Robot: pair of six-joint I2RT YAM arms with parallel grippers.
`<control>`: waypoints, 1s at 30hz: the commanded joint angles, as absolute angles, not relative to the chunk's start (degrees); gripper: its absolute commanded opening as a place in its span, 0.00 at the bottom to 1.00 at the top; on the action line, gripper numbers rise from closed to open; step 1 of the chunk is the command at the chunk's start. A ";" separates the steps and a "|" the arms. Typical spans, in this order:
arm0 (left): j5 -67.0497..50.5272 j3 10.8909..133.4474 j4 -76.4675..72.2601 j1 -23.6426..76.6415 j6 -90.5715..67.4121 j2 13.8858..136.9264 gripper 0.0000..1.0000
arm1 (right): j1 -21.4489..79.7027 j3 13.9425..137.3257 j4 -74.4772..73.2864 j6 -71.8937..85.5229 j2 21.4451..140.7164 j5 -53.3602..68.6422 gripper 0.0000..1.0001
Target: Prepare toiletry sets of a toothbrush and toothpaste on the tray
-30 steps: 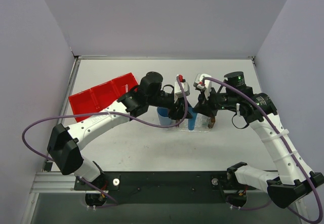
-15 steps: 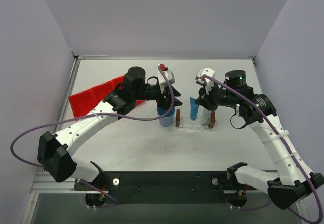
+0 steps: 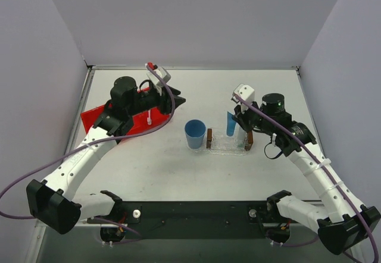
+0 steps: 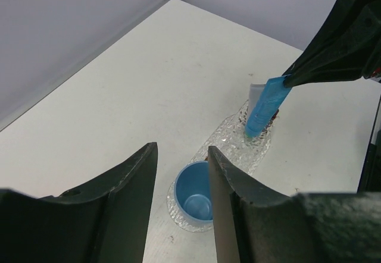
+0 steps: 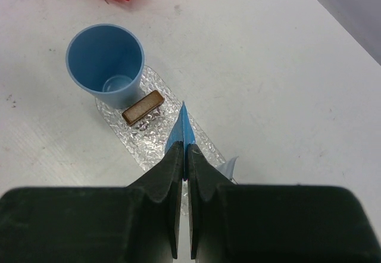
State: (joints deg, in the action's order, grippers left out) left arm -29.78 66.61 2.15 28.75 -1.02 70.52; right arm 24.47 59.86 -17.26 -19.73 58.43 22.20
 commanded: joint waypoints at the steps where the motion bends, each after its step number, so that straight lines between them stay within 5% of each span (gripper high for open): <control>1: -26.90 65.57 2.37 27.16 -2.20 68.03 0.49 | 24.61 57.92 -8.18 -18.11 56.42 18.99 0.00; 30: -25.49 62.14 0.79 21.01 -4.39 65.83 0.49 | 24.78 52.30 -6.24 -15.73 58.45 16.96 0.00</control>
